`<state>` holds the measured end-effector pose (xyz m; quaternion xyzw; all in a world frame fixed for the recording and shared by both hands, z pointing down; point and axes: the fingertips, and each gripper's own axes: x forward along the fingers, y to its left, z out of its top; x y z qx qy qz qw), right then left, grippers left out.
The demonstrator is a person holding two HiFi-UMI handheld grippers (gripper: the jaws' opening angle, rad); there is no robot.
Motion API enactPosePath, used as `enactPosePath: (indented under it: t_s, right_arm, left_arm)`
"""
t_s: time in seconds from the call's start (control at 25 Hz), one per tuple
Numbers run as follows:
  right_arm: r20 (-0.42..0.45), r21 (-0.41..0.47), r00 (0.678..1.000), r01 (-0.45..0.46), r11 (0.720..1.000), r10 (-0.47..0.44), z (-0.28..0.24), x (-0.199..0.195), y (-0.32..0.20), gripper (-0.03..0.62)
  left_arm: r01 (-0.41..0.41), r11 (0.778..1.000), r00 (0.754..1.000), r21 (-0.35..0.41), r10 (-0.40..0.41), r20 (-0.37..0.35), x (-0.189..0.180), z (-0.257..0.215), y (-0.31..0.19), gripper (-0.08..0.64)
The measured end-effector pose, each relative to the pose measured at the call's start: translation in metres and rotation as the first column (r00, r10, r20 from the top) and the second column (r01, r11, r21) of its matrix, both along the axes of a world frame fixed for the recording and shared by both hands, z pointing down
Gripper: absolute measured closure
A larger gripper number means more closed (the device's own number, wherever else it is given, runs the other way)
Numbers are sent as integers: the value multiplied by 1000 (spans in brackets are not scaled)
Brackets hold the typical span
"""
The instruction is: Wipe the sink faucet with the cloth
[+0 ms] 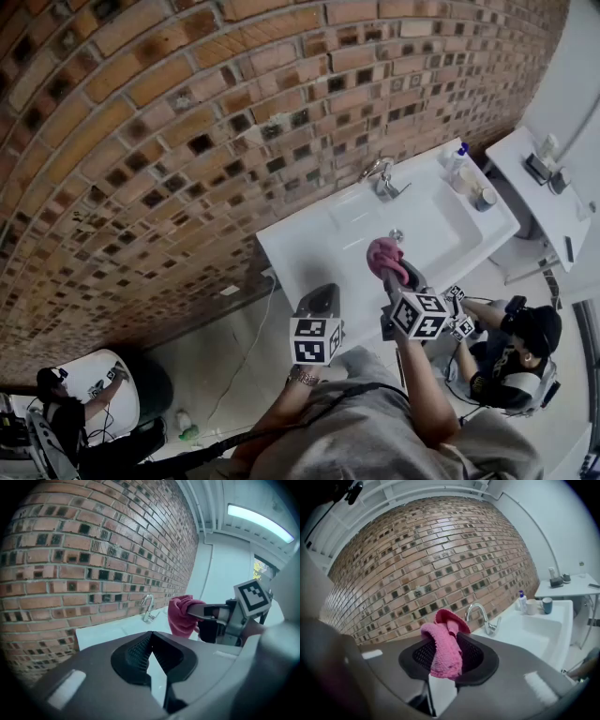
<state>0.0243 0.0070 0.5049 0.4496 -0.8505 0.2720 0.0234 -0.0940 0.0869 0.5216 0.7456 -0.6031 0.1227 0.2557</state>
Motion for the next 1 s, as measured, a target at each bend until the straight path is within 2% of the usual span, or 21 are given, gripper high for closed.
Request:
enactPosePath:
  t_s: [0.08, 0.16, 0.2, 0.28, 0.4, 0.48, 0.64, 0.72, 0.76, 0.8, 0.88, 0.92, 0.96, 1.0]
  right_arm:
    - [-61, 14, 998, 22, 1000, -21, 11, -3, -56, 495]
    - [-178, 25, 983, 39, 999, -34, 30, -5, -111, 494]
    - [-264, 33, 964, 52, 998, -41, 42, -6, -138, 494]
    - [-428, 45, 902, 87, 995, -59, 63, -10, -190, 494]
    - [-547, 74, 834, 142, 987, -79, 79, -21, -250, 492]
    - [-609, 130, 789, 203, 970, -84, 84, -35, -276, 491]
    - [-725, 211, 683, 349, 913, -93, 97, -62, -290, 500]
    - [-751, 197, 645, 423, 884, -141, 111, -71, -277, 514]
    - [-758, 172, 623, 479, 860, -195, 121, -78, -264, 515]
    - [-759, 140, 593, 550, 824, -267, 131, -86, -247, 514]
    - [-749, 101, 532, 682, 724, -396, 145, -107, -207, 512]
    - [-746, 118, 523, 714, 690, -413, 141, -117, -192, 511]
    - [-747, 161, 539, 713, 682, -388, 129, -123, -187, 509]
    - [-751, 219, 575, 681, 699, -325, 111, -125, -191, 508]
  left_arm:
    - [27, 1000, 1000, -11, -26, 10, -6, -2, -23, 540]
    - [41, 999, 999, -20, -40, 23, -9, -3, -41, 540]
    - [43, 999, 999, -23, -42, 31, -10, -2, -47, 540]
    - [42, 999, 998, -26, -41, 43, -11, 0, -58, 540]
    - [52, 998, 998, -39, -50, 48, -14, 4, -70, 540]
    - [60, 997, 997, -49, -58, 51, -19, 8, -78, 540]
    - [57, 997, 997, -49, -55, 53, -26, 11, -98, 540]
    - [51, 997, 997, -51, -48, 58, -29, 12, -106, 540]
    - [49, 997, 997, -53, -46, 60, -31, 12, -110, 540]
    - [47, 997, 997, -55, -43, 60, -32, 13, -115, 540]
    - [40, 998, 998, -56, -37, 57, -32, 13, -124, 540]
    - [35, 998, 998, -56, -32, 56, -31, 13, -128, 541]
    - [30, 998, 998, -56, -27, 56, -29, 12, -132, 540]
    - [25, 998, 998, -56, -22, 56, -28, 12, -135, 540]
